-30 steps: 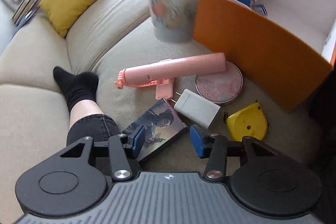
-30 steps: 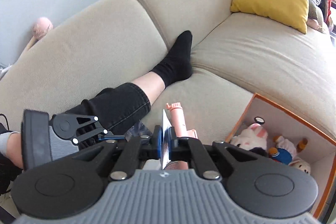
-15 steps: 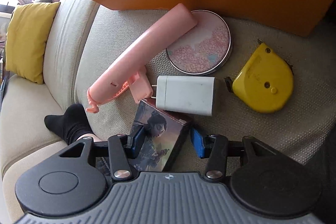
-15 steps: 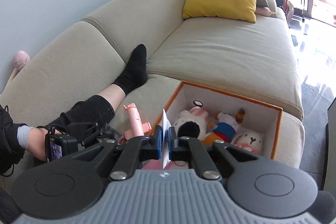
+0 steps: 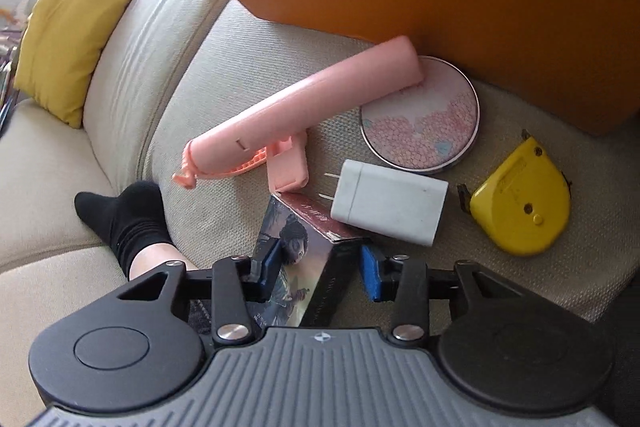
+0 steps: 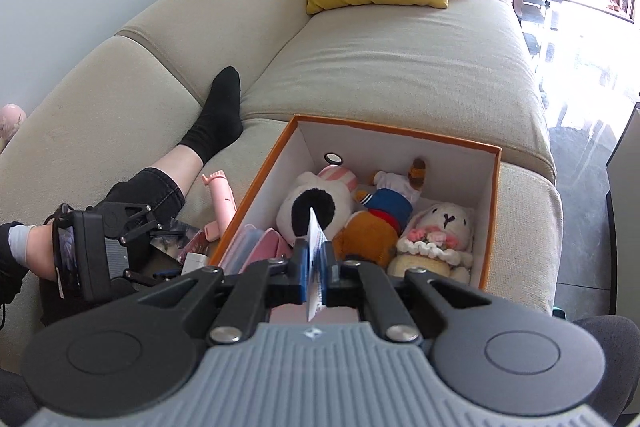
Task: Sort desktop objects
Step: 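Carry the tube boxward with the right tool while the left tool grasps the red picture box, then carry the red box into the box with the left tool while the right tool holds the tube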
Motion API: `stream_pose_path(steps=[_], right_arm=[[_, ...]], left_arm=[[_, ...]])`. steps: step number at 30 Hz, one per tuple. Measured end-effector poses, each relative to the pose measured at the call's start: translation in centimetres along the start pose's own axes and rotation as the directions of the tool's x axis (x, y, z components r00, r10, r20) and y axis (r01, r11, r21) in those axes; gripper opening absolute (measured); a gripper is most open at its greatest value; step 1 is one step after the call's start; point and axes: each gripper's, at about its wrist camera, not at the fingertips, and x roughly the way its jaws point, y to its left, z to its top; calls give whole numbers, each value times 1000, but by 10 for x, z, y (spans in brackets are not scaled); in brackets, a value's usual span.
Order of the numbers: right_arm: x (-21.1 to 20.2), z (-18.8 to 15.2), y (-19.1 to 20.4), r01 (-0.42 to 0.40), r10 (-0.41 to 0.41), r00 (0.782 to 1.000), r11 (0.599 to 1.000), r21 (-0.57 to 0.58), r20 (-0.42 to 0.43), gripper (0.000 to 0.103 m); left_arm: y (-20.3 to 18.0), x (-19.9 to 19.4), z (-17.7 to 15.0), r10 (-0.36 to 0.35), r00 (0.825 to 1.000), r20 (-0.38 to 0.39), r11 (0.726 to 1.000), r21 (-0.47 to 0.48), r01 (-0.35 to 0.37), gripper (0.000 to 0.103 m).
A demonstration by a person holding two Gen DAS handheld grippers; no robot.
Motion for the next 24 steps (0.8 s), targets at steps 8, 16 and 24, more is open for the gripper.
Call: stream_pose_path(steps=[8, 16, 24], right_arm=[[5, -9, -4, 0, 0, 1000, 1000, 11, -17, 6], [12, -14, -3, -22, 22, 999, 1000, 10, -32, 6], [21, -18, 3, -26, 25, 998, 1000, -3, -63, 6]], left_arm=[[44, -35, -14, 26, 997, 68, 884, -468, 9, 32], [74, -60, -68, -20, 995, 93, 482, -871, 91, 28], [80, -59, -79, -76, 995, 57, 405, -911, 83, 29]])
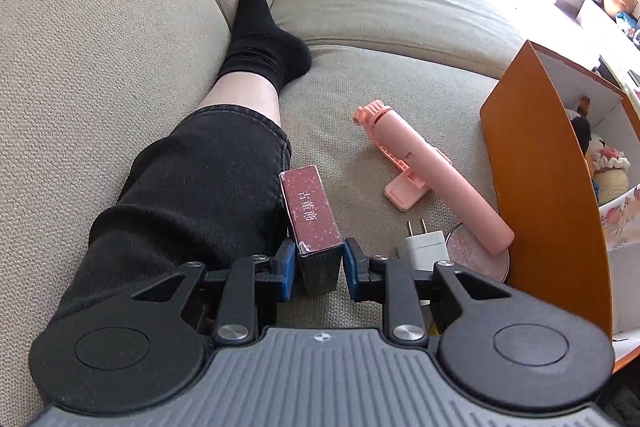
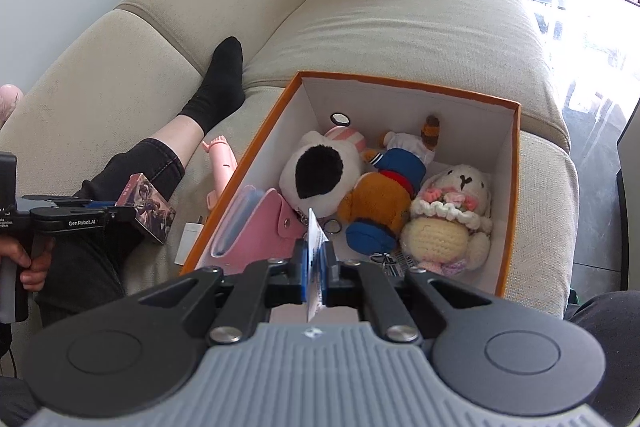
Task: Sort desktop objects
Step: 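Carry the red box into the box with the left tool while the right tool holds the tube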
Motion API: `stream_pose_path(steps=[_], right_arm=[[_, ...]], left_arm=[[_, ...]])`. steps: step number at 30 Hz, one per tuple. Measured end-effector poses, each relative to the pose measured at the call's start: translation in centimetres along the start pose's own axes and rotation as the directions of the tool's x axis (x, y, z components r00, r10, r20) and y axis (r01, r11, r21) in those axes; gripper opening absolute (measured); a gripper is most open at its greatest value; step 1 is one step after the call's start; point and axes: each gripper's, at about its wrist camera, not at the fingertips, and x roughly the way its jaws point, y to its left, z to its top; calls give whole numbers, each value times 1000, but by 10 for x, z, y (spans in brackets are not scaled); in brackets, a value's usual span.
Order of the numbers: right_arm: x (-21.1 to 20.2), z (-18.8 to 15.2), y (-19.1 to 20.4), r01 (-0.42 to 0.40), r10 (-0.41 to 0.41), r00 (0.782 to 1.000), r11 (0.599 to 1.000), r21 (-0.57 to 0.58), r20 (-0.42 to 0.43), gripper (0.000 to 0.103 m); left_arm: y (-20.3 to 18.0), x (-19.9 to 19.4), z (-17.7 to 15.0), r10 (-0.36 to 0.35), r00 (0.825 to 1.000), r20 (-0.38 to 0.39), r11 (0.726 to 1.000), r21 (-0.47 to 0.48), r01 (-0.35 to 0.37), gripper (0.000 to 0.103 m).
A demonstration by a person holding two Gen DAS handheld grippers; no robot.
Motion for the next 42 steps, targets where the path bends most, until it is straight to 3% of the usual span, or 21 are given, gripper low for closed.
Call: stream_pose_path(steps=[11, 16, 24, 30, 35, 37, 42], right_arm=[[10, -9, 1, 0, 0, 1000, 1000, 13, -30, 6], [11, -12, -5, 0, 1, 1000, 999, 47, -25, 6], [4, -13, -8, -10, 9, 1000, 998, 67, 11, 6], [-8, -13, -9, -16, 12, 998, 997, 78, 57, 6], [-18, -13, -10, -26, 18, 996, 996, 81, 90, 6], [-19, -13, -12, -28, 20, 996, 996, 89, 92, 6], [-12, -17, -20, -38, 29, 997, 991, 127, 71, 6]], left_arm=[[-2, 17, 13, 61, 997, -42, 998, -18, -62, 31], [-4, 11, 11, 66, 998, -1, 998, 1, -66, 26], [-30, -53, 12, -59, 990, 126, 998, -15, 61, 25], [-74, -100, 19, -237, 947, 218, 971, 75, 226, 25], [-126, -101, 32, -360, 914, 185, 927, 176, 330, 25], [-147, -92, 32, -366, 917, 161, 919, 216, 329, 25], [-188, -52, 26, -325, 944, 53, 915, 272, 299, 25]])
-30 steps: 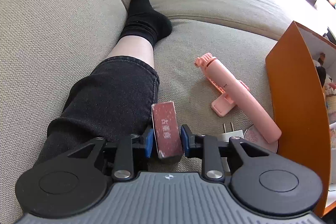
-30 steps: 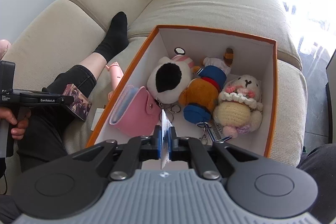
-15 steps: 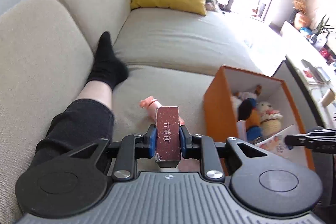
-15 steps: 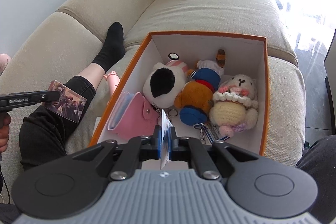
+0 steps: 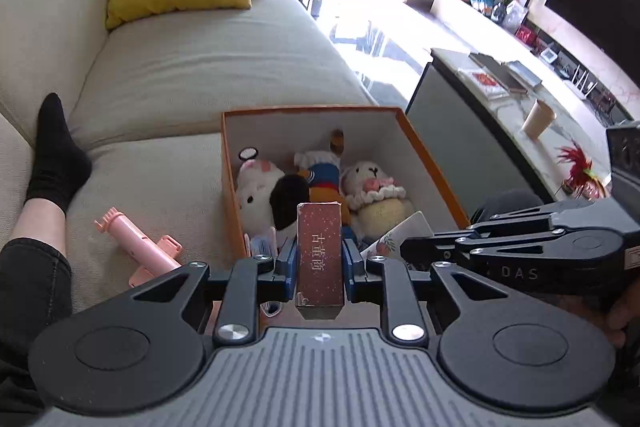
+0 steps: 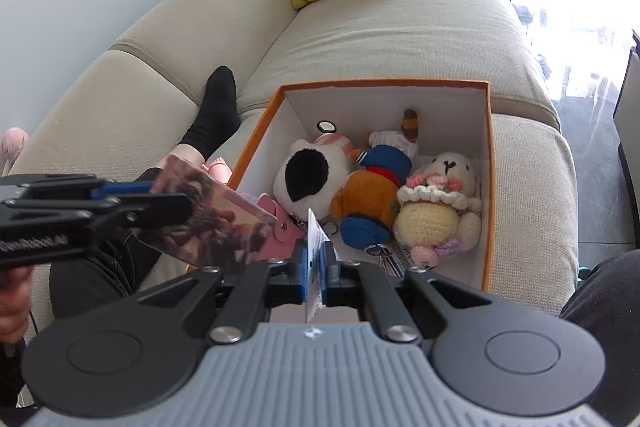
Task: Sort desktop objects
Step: 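Carry the red box into the box with the left tool while the right tool holds the tube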
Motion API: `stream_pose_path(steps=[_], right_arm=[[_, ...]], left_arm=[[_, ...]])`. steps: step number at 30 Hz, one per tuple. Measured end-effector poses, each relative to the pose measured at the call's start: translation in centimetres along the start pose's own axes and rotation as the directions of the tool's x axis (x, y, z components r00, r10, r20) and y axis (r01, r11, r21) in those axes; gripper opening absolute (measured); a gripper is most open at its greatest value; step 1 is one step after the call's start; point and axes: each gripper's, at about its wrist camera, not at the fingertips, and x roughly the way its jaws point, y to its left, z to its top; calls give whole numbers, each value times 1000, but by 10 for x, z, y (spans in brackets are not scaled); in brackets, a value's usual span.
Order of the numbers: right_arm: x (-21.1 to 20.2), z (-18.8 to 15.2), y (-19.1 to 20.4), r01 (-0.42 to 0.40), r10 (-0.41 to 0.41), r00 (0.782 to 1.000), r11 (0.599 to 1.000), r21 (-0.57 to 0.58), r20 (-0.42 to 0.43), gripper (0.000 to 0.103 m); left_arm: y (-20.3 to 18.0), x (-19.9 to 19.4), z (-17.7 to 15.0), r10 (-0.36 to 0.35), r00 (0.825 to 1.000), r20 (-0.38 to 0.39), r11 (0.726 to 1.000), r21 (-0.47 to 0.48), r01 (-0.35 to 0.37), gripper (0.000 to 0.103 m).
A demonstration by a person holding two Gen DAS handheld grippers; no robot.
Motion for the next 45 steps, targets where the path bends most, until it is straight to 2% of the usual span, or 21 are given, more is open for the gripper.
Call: stream_pose_path(steps=[5, 11, 17, 21, 23, 25, 27, 30, 35, 39, 42, 45], right_arm=[[12, -3, -9, 5, -4, 1000, 999, 33, -14, 6], [25, 0, -18, 2, 0, 1000, 998, 67, -31, 6], [33, 2, -22, -9, 12, 999, 996, 91, -40, 6], [36, 2, -24, -14, 18, 999, 995, 97, -45, 6], [37, 2, -24, -14, 18, 999, 995, 99, -46, 6], [36, 1, -24, -16, 21, 999, 995, 101, -47, 6], [37, 1, -25, -21, 26, 998, 994, 110, -50, 6], [39, 3, -26, -25, 30, 998, 993, 117, -49, 6], [43, 5, -22, -19, 25, 998, 993, 120, -49, 6], [46, 5, -16, -19, 27, 998, 993, 119, -58, 6], [48, 5, -12, -11, 18, 998, 993, 121, -62, 6], [50, 5, -10, -9, 17, 998, 992, 127, -66, 6]], left_arm=[[-11, 33, -14, 73, 995, -62, 996, 51, -70, 25], [-19, 53, -24, 144, 986, -83, 984, 114, -134, 25], [-29, 66, -29, 215, 974, -75, 970, 134, -203, 25], [-32, 71, -31, 252, 965, -79, 964, 114, -242, 26], [-33, 72, -30, 284, 956, -67, 957, 87, -278, 26], [-39, 74, -33, 333, 942, -39, 939, 101, -328, 26], [-44, 75, -35, 350, 936, -28, 932, 111, -345, 26], [-43, 73, -35, 345, 938, -34, 935, 100, -340, 26], [-35, 67, -34, 306, 951, -44, 951, 71, -302, 28], [-37, 59, -37, 282, 959, -18, 956, 89, -280, 33], [-36, 50, -39, 276, 961, 5, 956, 105, -274, 34], [-36, 37, -41, 234, 972, 28, 964, 124, -236, 34]])
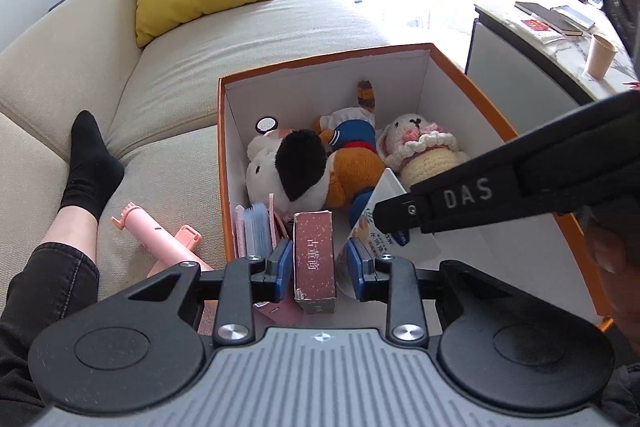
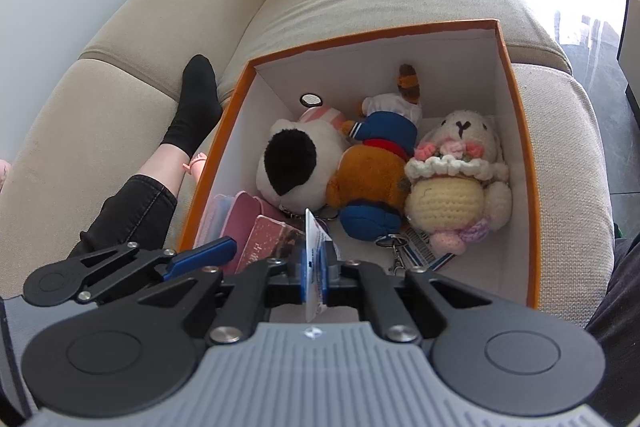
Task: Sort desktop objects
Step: 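Carry the red box into the box with the left tool while the right tool holds the tube, then release the red box in the box with the left tool while the right tool lowers the tube in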
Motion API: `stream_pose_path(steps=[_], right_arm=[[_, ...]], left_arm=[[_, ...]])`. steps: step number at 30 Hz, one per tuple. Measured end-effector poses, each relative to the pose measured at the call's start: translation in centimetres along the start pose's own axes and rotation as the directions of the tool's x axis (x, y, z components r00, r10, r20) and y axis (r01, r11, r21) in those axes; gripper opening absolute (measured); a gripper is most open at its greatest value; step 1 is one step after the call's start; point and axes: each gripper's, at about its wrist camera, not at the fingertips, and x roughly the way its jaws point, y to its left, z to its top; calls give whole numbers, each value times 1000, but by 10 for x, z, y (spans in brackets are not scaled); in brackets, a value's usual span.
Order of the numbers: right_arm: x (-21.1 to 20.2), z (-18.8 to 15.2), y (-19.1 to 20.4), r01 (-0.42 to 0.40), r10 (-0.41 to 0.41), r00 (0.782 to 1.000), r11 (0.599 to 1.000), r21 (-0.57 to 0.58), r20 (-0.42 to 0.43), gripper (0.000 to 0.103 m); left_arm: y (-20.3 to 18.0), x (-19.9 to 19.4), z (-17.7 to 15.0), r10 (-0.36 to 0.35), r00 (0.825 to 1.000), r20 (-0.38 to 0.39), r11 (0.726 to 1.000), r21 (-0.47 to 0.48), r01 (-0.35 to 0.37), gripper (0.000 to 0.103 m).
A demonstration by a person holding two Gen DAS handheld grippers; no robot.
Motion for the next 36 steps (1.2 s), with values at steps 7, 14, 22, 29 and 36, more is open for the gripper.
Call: stream_pose_path(steps=[7, 14, 22, 29, 36], right_arm=[[11, 2, 10, 19, -19, 1000, 1000, 6, -3, 7], [19, 3, 27, 58, -58, 998, 998, -21, 2, 8], [20, 2, 34, 47, -47, 999, 999, -10, -13, 15], [18, -1, 30, 22, -22, 1000, 1000, -9, -20, 27], [14, -11, 28, -2, -2, 999, 997, -76, -51, 39]], left_arm=[[14, -29, -11, -32, 997, 75, 999, 17, 31, 48], [25, -26, -20, -2, 998, 63, 1000, 16, 1, 57], [20, -4, -34, -3, 999, 36, 997, 75, 0, 57], [24, 7, -38, -18, 1000, 21, 998, 53, 17, 57], [26, 11, -41, -36, 999, 10, 998, 43, 35, 57]])
